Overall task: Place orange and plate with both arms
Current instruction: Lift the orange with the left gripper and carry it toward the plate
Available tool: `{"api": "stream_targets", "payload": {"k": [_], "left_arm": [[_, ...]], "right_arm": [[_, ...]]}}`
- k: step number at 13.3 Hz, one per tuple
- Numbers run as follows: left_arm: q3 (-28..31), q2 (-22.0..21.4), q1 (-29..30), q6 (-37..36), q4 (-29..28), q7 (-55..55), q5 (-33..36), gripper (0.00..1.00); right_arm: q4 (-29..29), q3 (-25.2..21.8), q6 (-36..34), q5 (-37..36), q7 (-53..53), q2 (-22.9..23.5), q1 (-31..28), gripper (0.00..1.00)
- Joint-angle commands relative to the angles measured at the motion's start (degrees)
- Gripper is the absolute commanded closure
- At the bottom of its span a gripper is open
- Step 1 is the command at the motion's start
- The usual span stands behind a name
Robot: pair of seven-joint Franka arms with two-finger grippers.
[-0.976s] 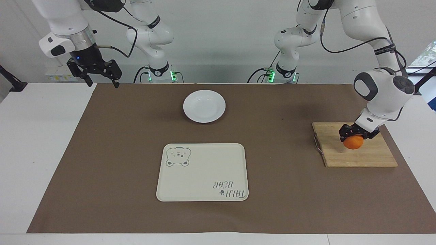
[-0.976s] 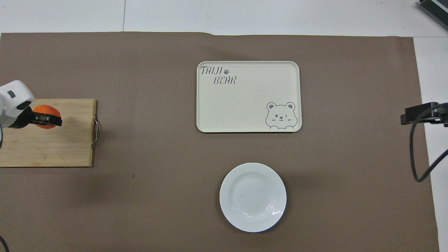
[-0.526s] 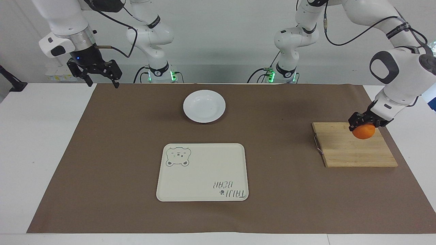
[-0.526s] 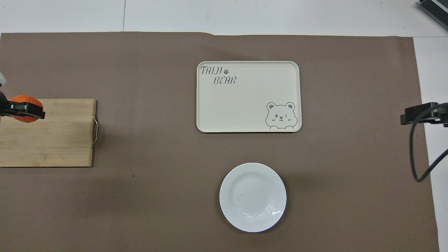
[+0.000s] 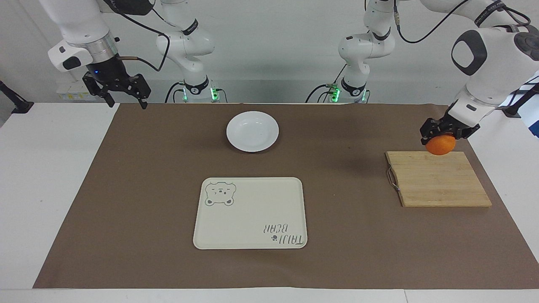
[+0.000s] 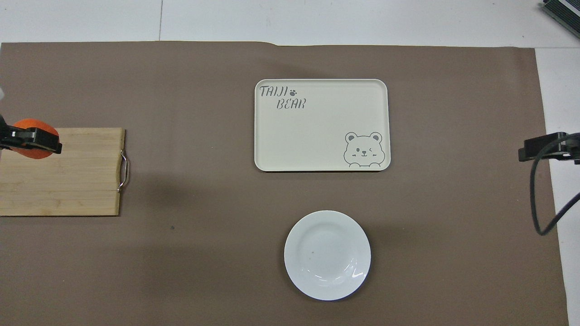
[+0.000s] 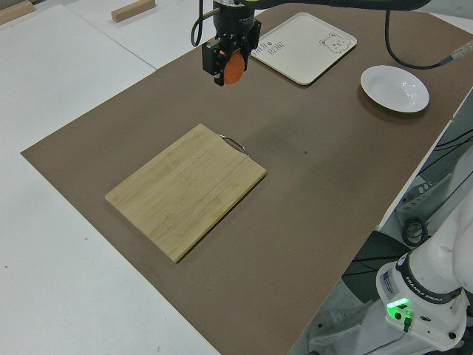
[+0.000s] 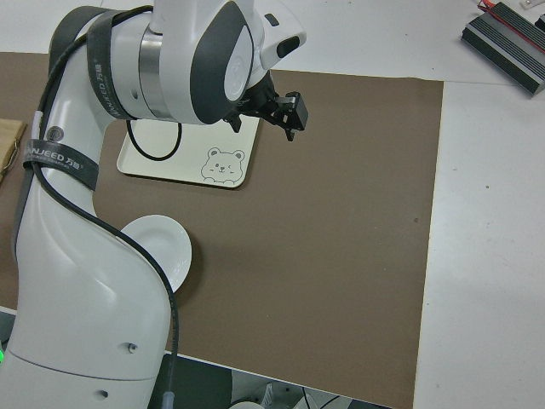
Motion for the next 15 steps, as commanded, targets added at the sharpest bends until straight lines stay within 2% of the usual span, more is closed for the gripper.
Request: {"api": "stream_targets", "payload": {"k": [1, 5, 10, 15], "left_arm": [[0.47, 0.19, -5.71, -1.59, 1.05, -7.87, 1.25, 1.00], [-0.40, -0.07, -14.41, -0.53, 1.05, -14.57, 1.08, 1.00], [-1.02, -2.35, -24.43, -4.30, -0.01, -16.77, 1.08, 1.00], [-2.42, -2.88, -30.16, -1.25, -0.80, -19.58, -1.99, 1.00]], "right_arm": [[-1.72, 0.22, 0.63, 1.34, 0.46, -1.41, -0.65, 0.00], [-1.99, 0.31, 0.63, 1.34, 0.46, -1.50, -0.65, 0.00], [-2.16, 0.31, 0.63, 1.34, 0.46, -1.67, -0.65, 0.00], [-2.16, 0.22, 0.63, 1.34, 0.46, -1.67, -0.65, 0.00]]}}
